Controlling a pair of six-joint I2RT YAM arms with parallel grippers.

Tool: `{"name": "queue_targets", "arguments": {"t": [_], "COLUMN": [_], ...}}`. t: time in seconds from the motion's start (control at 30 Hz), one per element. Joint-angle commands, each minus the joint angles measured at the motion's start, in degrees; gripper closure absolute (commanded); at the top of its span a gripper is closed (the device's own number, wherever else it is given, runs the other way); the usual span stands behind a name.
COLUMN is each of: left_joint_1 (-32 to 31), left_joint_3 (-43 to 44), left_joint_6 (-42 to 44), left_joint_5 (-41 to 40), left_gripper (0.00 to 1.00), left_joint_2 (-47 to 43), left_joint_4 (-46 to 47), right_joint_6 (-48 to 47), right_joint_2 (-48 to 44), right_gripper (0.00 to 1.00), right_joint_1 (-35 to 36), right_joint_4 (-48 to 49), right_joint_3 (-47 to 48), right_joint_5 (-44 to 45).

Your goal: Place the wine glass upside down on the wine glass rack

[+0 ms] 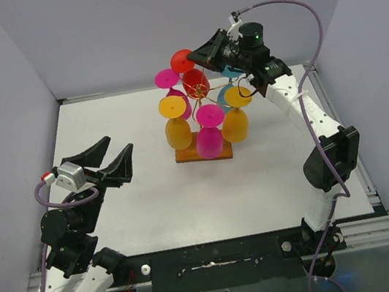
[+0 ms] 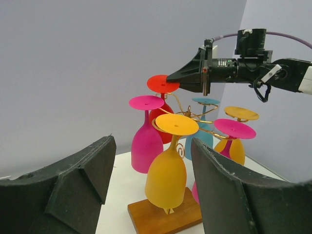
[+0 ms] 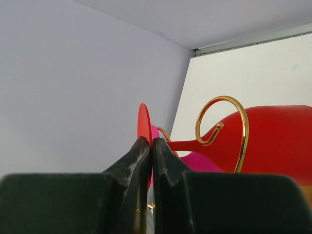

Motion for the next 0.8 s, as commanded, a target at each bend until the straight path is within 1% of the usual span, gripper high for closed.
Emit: {"name": "queue_targets", "arguments": {"t": [0.0, 0.27, 0.53, 0.77], "left_joint_1": [-0.2, -0.2, -0.2, -0.2], "left_joint_3": [0.7, 0.7, 0.7, -0.6], "left_joint_6": [-0.4, -0.5, -0.5, -0.6], "left_joint_5": [-0.7, -0.9, -1.0, -1.1], "left_gripper": [0.38, 0.38, 0.38, 0.38], "left_joint_2": [0.0, -0.1, -0.3, -0.4], "left_joint_4": [2.4, 2.5, 2.5, 2.6], "right_joint_6": [-0.1, 0.0, -1.6, -3.9], "right_joint_2": [-4.2, -6.2, -8.1, -7.7], "right_gripper": [1.0, 1.0, 1.0, 1.0], "right_joint_1": [-0.8, -1.1, -1.7, -2.4], "right_joint_4": [2.1, 1.9, 0.7, 0.5], "right_joint_3": [-0.5, -3.2, -4.6, -3.1], "right_joint_5": [2.5, 4.5, 8.7, 10.2]}}
